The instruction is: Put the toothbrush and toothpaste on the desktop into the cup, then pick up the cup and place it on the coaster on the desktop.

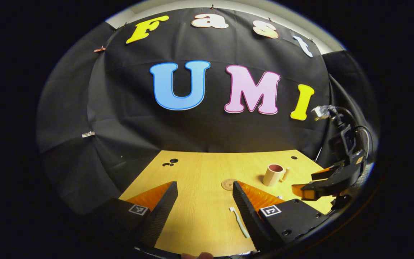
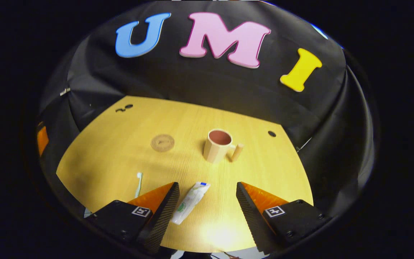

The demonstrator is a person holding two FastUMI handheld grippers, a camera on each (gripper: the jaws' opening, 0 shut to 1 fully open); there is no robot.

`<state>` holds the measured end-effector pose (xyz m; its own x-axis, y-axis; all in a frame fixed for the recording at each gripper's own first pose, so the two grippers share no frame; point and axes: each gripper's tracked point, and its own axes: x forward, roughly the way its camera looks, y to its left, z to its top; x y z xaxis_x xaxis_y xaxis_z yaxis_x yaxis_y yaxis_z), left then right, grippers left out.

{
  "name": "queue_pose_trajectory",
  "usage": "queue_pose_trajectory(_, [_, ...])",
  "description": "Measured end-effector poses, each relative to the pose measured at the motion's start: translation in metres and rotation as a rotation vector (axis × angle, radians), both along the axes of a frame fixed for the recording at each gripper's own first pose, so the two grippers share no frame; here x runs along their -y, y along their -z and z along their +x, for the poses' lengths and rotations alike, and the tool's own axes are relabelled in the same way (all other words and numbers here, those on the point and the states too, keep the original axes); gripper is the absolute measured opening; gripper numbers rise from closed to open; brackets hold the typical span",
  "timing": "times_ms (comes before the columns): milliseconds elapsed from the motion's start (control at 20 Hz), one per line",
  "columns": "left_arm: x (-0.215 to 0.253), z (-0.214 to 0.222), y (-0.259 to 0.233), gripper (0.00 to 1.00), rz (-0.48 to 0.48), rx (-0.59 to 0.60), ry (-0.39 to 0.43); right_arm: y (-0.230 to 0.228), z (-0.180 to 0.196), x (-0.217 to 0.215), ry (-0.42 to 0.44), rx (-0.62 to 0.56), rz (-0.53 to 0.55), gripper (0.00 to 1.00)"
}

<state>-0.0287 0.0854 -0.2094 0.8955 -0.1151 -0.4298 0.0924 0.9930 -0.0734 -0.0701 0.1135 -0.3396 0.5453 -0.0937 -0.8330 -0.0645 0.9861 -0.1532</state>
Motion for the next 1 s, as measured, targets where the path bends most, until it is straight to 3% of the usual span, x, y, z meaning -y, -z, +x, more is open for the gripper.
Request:
queue_pose_trajectory(350, [-0.025, -0.010, 0.042, 0.97, -0.042, -0.071, -0.005, 0.107, -0.014, -0.010, 0.038, -0.251, -0.032, 0.96])
queue_pose_trajectory(650, [-0.043, -0.018, 0.058, 0.97, -0.067, -0.114, -0.035, 0.146, -0.009, -0.005, 0.037, -0.363, -0.112, 0.93])
queue_pose_trajectory(800, [-0.049, -0.013, 0.069, 0.97, -0.087, -0.132, -0.054, 0.147, -0.001, -0.003, 0.084, -0.371, -0.116, 0.74])
queue_pose_trajectory(950, [-0.049, -0.016, 0.073, 0.97, -0.097, -0.149, -0.062, 0.150, -0.002, -0.002, 0.111, -0.393, -0.085, 0.71])
queue_pose_trajectory(1000, [-0.049, -0.018, 0.073, 0.97, -0.099, -0.151, -0.067, 0.144, -0.002, -0.003, 0.125, -0.402, -0.079, 0.65])
